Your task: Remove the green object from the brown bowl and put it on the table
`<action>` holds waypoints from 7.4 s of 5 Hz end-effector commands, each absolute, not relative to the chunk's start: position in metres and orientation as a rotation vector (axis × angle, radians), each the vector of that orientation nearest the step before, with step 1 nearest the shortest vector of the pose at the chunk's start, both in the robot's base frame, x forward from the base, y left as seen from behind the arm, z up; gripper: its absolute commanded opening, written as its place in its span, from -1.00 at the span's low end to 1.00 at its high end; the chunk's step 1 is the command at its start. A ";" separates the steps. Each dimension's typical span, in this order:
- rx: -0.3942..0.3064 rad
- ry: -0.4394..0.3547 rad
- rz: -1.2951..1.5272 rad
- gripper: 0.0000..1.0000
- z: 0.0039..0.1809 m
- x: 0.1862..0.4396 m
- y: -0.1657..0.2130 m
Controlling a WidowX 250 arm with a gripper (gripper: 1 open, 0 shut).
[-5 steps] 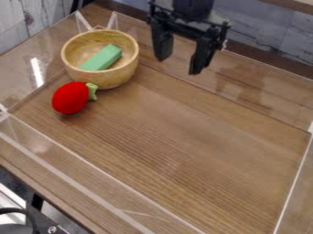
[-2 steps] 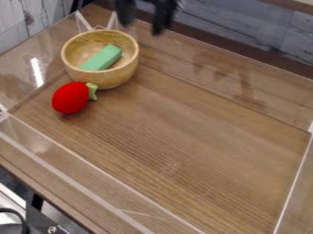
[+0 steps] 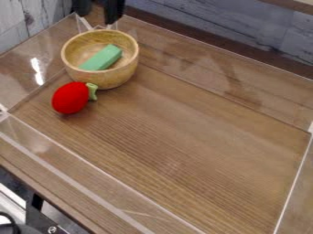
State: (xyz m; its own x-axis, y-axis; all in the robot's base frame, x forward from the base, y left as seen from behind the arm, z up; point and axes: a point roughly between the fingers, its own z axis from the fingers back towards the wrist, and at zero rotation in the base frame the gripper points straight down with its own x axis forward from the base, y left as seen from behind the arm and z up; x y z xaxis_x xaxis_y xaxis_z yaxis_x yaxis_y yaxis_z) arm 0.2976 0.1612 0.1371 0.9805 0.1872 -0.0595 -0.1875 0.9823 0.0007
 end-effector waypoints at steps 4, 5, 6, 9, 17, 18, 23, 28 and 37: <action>0.024 0.032 0.261 1.00 0.108 0.309 0.173; 0.027 0.023 0.250 1.00 0.105 0.315 0.174; 0.029 0.011 0.235 1.00 0.103 0.329 0.174; 0.037 -0.011 0.204 1.00 0.096 0.349 0.173; 0.051 -0.010 0.330 1.00 0.083 0.344 0.187; 0.051 -0.004 0.361 1.00 0.076 0.346 0.192; 0.045 0.001 0.309 1.00 0.071 0.371 0.194; 0.037 -0.013 0.349 -1.00 0.067 0.370 0.177; -0.046 -0.057 0.206 -1.00 0.086 0.313 0.165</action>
State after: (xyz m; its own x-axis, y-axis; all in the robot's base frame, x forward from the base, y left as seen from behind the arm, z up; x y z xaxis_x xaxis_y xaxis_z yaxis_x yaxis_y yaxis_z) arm 0.3109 0.1607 0.0622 0.9801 0.1982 -0.0133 -0.1986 0.9774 -0.0718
